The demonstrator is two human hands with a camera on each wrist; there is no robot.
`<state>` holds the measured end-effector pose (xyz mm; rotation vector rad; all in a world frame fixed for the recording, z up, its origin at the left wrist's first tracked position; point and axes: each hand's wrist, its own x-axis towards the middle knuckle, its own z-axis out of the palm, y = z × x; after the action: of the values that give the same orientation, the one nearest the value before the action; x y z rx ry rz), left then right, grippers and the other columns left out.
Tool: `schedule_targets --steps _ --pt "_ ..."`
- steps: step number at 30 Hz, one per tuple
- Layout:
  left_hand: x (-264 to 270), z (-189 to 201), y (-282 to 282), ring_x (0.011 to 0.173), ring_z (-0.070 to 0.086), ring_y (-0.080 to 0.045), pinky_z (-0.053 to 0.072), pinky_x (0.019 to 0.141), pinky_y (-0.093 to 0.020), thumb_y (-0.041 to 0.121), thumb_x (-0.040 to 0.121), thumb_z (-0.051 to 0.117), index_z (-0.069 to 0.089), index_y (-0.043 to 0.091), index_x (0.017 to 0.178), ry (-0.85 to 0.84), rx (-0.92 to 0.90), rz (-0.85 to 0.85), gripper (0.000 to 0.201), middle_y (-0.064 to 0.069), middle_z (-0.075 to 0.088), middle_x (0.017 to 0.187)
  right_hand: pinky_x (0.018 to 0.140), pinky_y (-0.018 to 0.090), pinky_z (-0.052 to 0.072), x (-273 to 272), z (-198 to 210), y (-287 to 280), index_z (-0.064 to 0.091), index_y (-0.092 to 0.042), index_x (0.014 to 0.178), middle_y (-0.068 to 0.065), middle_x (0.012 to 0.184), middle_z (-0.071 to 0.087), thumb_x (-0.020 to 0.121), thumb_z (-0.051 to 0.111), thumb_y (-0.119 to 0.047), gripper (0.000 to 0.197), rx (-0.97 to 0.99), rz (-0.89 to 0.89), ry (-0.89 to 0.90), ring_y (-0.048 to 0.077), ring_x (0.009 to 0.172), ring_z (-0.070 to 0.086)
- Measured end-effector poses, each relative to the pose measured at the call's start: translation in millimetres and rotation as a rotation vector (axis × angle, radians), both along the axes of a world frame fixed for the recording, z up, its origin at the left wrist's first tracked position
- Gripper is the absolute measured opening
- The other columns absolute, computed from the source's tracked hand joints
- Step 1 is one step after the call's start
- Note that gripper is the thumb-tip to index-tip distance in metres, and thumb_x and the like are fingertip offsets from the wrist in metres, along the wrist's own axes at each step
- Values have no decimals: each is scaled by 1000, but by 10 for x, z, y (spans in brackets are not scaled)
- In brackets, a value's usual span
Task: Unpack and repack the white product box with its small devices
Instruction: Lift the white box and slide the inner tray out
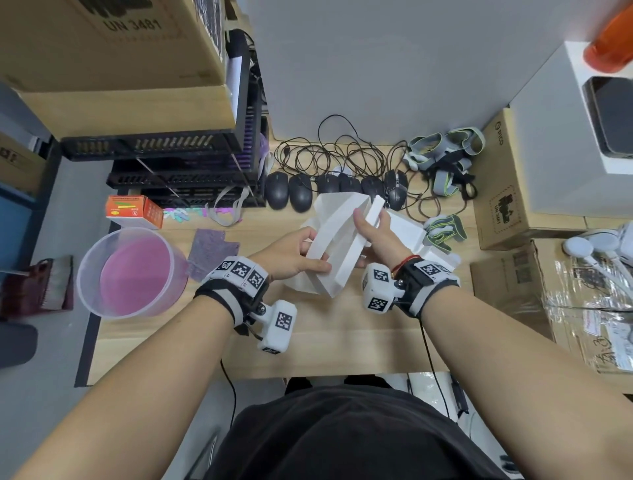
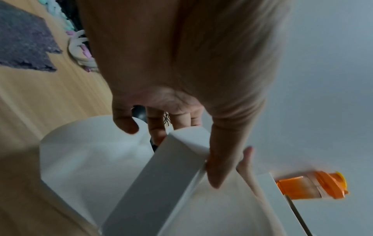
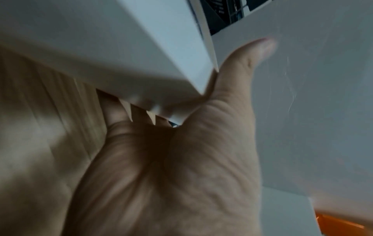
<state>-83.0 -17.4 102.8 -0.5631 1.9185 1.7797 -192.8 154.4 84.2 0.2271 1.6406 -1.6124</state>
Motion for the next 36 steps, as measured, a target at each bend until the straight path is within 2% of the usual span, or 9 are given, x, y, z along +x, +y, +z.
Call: schedule_targets --steps 2,5,8,11,13,18,26,32,36 --pt "-5 -12 10 93 68 -16 54 89 -32 5 82 77 49 0 120 -25 -30 -92 47 -11 73 106 54 32 57 -1 40 -59 28 -30 141 4 118 63 88 73 -39 69 57 34 32 21 92 69" --pt "-23 -30 25 111 64 -18 52 95 -33 27 85 76 56 10 121 -46 -136 -180 45 -4 69 117 49 29 56 4 52 -98 28 -31 137 4 118 63 90 71 -34 64 111 71 64 18 87 67" --pt "-70 -32 49 106 62 -21 48 96 -43 72 72 63 63 20 108 -32 -415 -205 64 1 69 108 58 34 60 15 37 -129 27 -34 133 4 120 65 88 70 -43 63 148 113 98 20 91 70" --pt "-108 -40 100 106 58 -21 47 93 -47 92 51 54 57 24 114 -19 -629 -181 93 4 66 106 73 46 63 17 94 -186 24 -37 131 -1 124 60 87 65 -57 63 166 128 102 18 100 67" --pt "-134 -26 120 102 60 -19 49 91 -46 87 52 59 52 20 122 18 -637 -138 98 4 66 106 73 47 63 8 137 -224 22 -39 129 -3 124 60 87 56 -66 60 166 142 103 19 102 67" --pt "-173 77 108 95 65 -17 53 88 -47 60 67 69 58 24 111 106 -445 -61 58 4 69 100 67 38 59 -43 160 -220 26 -36 139 -5 111 59 95 33 -70 56 185 143 88 24 90 69" --pt "-215 78 147 110 55 -25 48 95 -46 39 80 70 40 10 126 78 -429 38 62 -5 57 120 64 37 58 -74 139 -233 32 -39 135 8 124 57 95 43 -55 44 149 127 76 33 90 69" --pt "-220 59 176 108 55 -23 48 95 -48 50 74 70 33 13 119 76 -430 53 69 1 53 108 69 51 61 -100 156 -264 38 -35 125 10 122 56 95 42 -39 30 127 73 67 33 91 66" --pt "-208 59 205 109 54 -24 48 93 -49 56 71 71 29 17 110 87 -437 20 69 6 53 103 54 35 56 -90 168 -286 40 -37 124 11 124 56 92 39 -34 32 125 65 70 30 86 64"
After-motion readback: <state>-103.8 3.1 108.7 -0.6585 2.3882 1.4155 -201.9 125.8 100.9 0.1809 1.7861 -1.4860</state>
